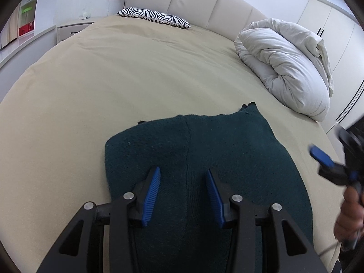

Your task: Fold small clothes

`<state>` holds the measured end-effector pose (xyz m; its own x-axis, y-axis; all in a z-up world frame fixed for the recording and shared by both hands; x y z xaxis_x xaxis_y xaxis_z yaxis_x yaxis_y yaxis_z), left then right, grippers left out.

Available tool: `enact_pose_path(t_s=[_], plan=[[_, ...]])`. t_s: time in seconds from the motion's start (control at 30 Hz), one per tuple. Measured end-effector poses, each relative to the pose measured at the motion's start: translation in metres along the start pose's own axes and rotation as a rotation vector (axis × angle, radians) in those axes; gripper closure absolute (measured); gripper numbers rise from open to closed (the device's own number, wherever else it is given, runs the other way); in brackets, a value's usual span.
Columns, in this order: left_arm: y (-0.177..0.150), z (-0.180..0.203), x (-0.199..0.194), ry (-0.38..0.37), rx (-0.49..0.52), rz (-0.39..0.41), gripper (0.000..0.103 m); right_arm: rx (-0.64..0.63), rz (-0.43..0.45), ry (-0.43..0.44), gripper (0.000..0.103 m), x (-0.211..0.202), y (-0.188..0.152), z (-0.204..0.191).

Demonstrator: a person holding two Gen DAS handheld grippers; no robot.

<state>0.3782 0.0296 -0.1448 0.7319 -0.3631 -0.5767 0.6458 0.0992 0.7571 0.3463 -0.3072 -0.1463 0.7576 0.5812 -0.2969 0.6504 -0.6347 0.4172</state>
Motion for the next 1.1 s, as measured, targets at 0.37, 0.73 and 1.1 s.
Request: enact_pose_path(t_s=[0.37, 0.73, 1.1], plan=[[-0.004, 0.004, 0.002, 0.028, 0.058, -0.001, 0.058, -0.088, -0.291, 0.053, 0.050, -0.001, -0.142, -0.010], [-0.006, 0.006, 0.001, 0.040, 0.074, 0.004, 0.058, -0.033, -0.172, 0.002, 0.048, -0.088, -0.129, 0.004], [-0.010, -0.024, -0.082, 0.100, -0.031, 0.079, 0.042, -0.105, -0.036, -0.130, 0.015, -0.123, -0.094, 0.009]])
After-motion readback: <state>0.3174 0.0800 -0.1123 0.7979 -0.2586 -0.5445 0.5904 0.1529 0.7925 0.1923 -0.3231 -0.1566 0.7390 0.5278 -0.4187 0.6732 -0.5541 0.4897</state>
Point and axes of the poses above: each gripper's, at about its wrist camera, not at the fingertips, and x roughly the way its jaws point, z to its right, y to its top, the point moved 6 cm from there along x, roughly the way its jaws point, and after that the axes turned 14 degrees about z, right-handed, at the moved point
